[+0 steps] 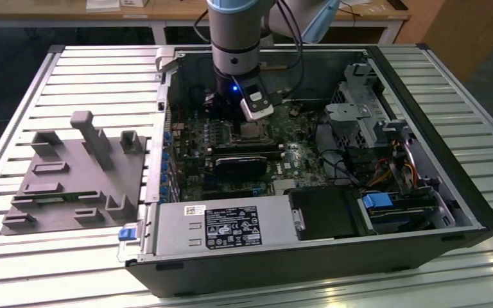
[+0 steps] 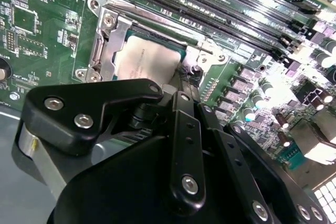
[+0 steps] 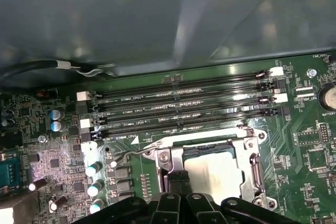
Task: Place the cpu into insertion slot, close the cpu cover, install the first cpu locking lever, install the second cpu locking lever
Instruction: 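Close the cpu cover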
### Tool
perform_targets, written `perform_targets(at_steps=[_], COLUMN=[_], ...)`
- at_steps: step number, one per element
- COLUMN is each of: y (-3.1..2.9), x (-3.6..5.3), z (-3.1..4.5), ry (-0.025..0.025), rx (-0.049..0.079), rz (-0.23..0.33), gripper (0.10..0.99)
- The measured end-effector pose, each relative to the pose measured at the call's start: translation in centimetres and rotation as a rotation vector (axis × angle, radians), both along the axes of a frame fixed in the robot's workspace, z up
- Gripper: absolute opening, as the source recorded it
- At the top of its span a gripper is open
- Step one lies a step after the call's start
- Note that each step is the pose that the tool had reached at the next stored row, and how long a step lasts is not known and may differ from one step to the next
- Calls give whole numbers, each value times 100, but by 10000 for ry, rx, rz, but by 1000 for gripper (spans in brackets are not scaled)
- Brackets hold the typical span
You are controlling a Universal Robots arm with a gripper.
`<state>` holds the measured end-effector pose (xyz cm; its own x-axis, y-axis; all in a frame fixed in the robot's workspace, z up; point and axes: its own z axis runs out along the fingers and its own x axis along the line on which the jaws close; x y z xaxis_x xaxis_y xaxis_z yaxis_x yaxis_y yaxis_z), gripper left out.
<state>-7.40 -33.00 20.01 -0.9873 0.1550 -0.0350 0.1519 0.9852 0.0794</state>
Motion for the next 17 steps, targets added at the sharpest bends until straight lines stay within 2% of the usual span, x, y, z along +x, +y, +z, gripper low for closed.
perform_targets(at_steps=[6,12,17], y=[0,0,0], x=[9,9,64], z=[6,57,60], ry=[2,1,19], rx=[-1,0,1], rz=[-1,0,0], gripper=[102,102,102])
